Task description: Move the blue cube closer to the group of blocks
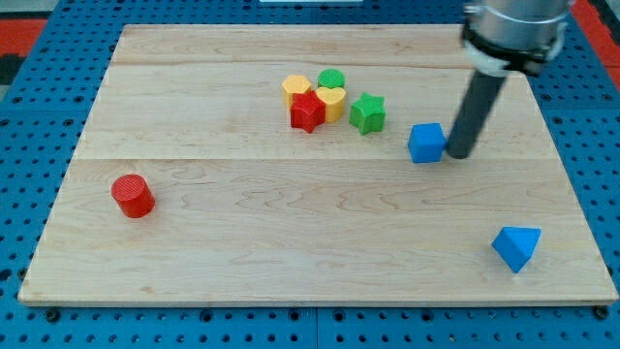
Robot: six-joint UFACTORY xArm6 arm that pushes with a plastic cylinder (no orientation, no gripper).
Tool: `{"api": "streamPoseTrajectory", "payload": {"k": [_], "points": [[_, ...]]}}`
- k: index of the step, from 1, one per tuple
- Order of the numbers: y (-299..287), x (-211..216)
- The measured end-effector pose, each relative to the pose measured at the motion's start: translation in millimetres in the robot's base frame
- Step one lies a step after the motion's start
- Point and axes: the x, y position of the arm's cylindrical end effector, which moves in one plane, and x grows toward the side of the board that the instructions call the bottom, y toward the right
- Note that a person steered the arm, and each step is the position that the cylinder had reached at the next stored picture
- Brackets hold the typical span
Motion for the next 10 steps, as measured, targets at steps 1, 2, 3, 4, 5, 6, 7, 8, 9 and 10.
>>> {"api": "streamPoseTrajectory", "payload": {"k": [1, 2, 3, 4, 5, 6, 7, 8, 9, 10], "points": [[-35, -11], [-26, -16], [-27, -42], [-32, -31], [-55, -7], [-44, 23], [-79, 25], [-117, 6], [-138, -17], [-146, -25]]}}
